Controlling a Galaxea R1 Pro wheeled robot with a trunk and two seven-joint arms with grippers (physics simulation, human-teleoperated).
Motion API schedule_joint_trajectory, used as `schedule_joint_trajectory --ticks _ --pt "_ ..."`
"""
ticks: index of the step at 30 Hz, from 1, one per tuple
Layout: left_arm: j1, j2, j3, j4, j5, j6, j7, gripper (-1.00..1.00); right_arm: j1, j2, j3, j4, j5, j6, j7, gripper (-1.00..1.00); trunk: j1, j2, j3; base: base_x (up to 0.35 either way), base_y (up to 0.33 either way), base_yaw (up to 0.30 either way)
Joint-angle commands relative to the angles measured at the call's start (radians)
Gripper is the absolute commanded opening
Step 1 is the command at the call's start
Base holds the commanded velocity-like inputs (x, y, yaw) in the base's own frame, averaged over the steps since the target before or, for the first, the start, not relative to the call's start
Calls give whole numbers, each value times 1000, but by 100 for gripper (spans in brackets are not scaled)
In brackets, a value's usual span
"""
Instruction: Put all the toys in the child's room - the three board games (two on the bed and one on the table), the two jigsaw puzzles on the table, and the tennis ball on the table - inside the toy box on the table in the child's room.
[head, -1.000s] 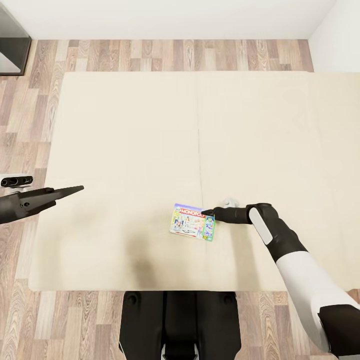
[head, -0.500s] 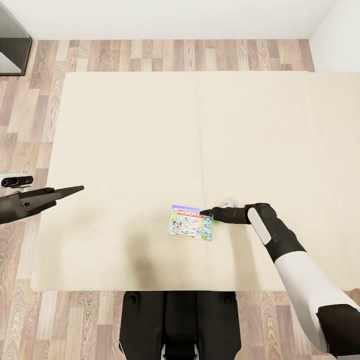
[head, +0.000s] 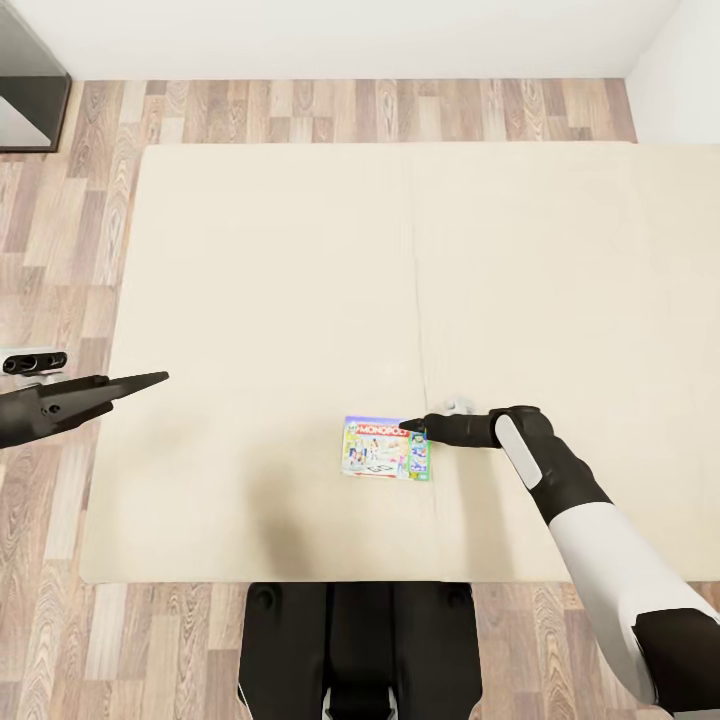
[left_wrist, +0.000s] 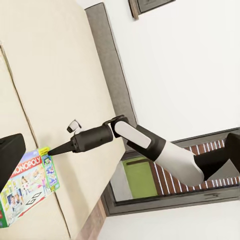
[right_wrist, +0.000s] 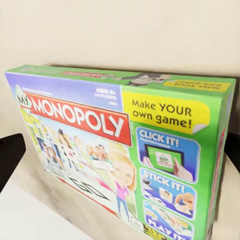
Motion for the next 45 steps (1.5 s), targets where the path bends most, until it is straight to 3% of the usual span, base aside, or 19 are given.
schedule_joint_trajectory --ticks 1,38,45 --pt "0 0 0 0 -1 11 -4 100 0 -1 2 -1 5 3 5 100 1 -2 -1 0 14 0" --pt "0 0 -4 0 -1 11 -4 100 0 -1 1 0 4 8 8 100 1 -2 -1 0 25 0" --pt "0 0 -4 0 -1 11 -4 100 0 -2 2 -1 4 8 8 100 1 -2 -1 0 180 0"
